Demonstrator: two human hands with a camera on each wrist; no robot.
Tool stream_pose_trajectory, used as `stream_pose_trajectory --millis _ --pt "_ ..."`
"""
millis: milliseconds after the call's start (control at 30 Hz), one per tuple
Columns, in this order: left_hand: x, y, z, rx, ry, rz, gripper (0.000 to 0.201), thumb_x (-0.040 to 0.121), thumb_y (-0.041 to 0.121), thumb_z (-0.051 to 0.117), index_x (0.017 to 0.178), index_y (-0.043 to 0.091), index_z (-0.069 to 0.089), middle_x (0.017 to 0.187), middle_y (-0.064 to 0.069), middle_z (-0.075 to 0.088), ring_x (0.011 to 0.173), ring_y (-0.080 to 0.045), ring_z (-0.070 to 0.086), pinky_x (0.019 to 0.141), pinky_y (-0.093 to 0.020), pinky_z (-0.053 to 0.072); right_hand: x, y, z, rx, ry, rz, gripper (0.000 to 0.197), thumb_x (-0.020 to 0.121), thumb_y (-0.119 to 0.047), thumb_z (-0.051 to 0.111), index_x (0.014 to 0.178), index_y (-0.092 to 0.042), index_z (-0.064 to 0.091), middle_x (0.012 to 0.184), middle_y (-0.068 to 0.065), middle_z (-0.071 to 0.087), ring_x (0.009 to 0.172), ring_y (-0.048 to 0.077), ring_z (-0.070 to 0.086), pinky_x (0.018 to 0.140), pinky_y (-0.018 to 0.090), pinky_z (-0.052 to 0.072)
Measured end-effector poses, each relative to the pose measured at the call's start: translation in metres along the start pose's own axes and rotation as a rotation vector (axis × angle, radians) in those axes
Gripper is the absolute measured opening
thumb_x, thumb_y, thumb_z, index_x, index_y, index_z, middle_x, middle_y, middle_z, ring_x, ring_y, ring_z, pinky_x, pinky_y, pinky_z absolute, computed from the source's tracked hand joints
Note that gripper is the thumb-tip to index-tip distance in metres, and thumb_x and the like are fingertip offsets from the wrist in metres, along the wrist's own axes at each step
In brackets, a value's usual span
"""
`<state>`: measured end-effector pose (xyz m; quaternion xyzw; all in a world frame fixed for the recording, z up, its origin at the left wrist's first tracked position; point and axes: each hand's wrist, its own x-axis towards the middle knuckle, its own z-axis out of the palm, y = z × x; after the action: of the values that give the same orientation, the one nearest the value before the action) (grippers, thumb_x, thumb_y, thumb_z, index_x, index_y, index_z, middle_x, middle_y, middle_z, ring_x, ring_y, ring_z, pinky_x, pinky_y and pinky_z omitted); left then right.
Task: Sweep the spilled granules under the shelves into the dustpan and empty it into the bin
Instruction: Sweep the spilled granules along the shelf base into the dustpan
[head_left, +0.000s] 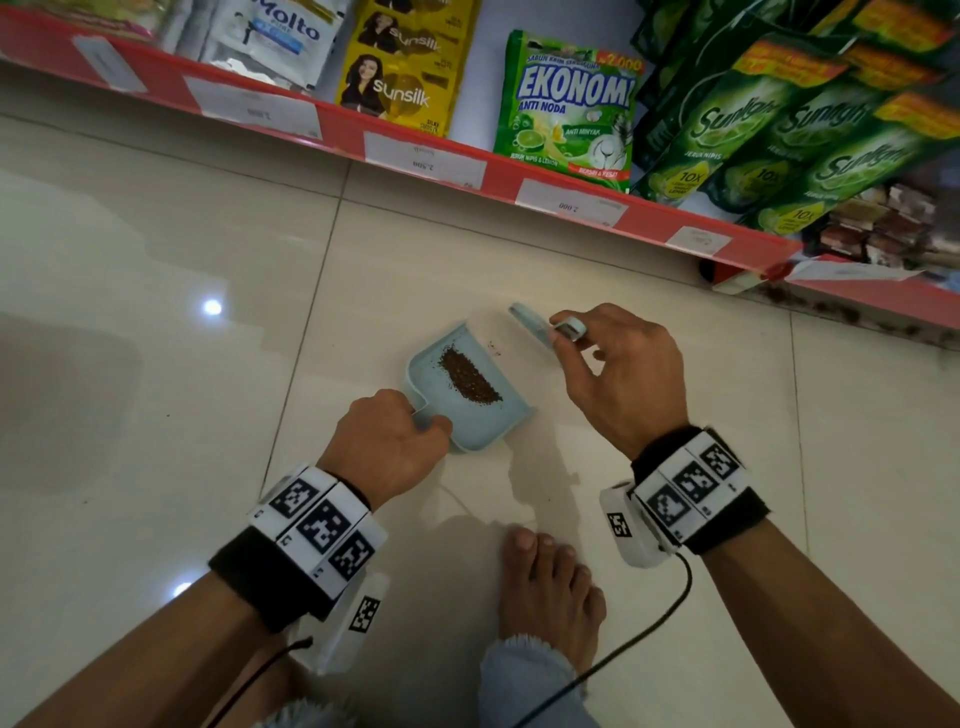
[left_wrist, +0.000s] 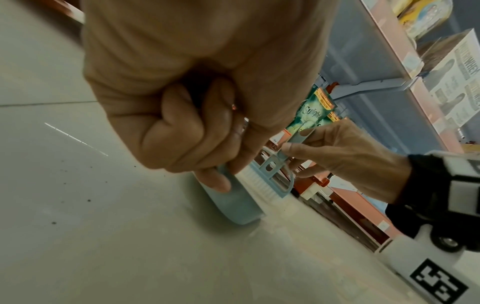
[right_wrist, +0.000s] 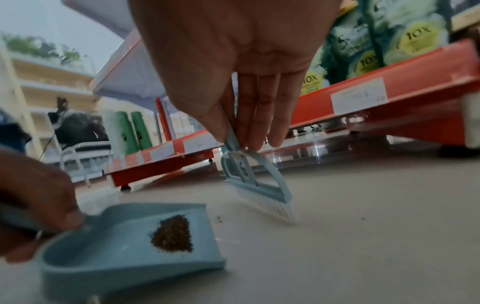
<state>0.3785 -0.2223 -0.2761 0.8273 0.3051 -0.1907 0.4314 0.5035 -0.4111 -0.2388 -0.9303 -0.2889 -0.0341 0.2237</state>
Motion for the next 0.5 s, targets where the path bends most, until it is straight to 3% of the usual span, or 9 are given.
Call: stream_pose_trajectory --millis 67,133,267,400,500 --pt "0.000 -0.001 -0.001 0.000 -0.006 0.000 0.045 0.085 0.038 0.063 0.056 0.013 0.040 0.058 -0.001 0.047 0.058 -0.018 0.050 0.049 -0.025 0.032 -0.002 -0.002 0.003 -0.090 -0.062 -0.022 0.017 0.095 -0.029 0.058 0.098 -0.022 0.073 0.080 -0.004 0.064 0.067 0.019 0.061 0.056 0.035 0.052" --pt "0.000 -0.002 -0.002 0.002 -0.015 0.000 0.044 0.085 0.039 0.063 0.057 0.013 0.040 0.059 -0.001 0.047 0.059 -0.019 0.051 0.050 -0.026 0.033 -0.006 -0.005 0.005 0.030 -0.148 -0.041 0.017 0.095 -0.027 0.060 0.096 -0.018 0.074 0.080 -0.002 0.067 0.067 0.018 0.062 0.058 0.036 0.055" --pt "0.000 -0.004 -0.004 -0.012 -0.025 -0.003 0.044 0.084 0.038 0.063 0.056 0.014 0.039 0.059 -0.001 0.045 0.062 -0.022 0.050 0.052 -0.027 0.034 -0.004 -0.014 0.004 0.347 -0.062 0.025 0.014 0.093 -0.024 0.066 0.096 -0.016 0.077 0.085 -0.004 0.074 0.069 0.006 0.067 0.056 0.015 0.055" --pt "-0.001 -0.006 -0.005 -0.017 -0.032 -0.012 0.044 0.085 0.038 0.062 0.057 0.014 0.038 0.060 -0.001 0.045 0.062 -0.022 0.050 0.052 -0.027 0.034 0.002 -0.011 0.004 0.073 -0.007 0.012 0.018 0.095 -0.029 0.060 0.100 -0.018 0.074 0.084 -0.002 0.069 0.069 0.015 0.064 0.058 0.036 0.056" --pt "-0.001 -0.005 -0.006 0.002 -0.035 -0.020 0.044 0.086 0.039 0.062 0.059 0.014 0.039 0.062 -0.002 0.046 0.065 -0.022 0.052 0.053 -0.028 0.035 0.001 -0.014 0.007 -0.074 -0.099 -0.036 0.018 0.096 -0.031 0.057 0.096 -0.023 0.073 0.079 -0.004 0.063 0.066 0.020 0.061 0.056 0.035 0.052"
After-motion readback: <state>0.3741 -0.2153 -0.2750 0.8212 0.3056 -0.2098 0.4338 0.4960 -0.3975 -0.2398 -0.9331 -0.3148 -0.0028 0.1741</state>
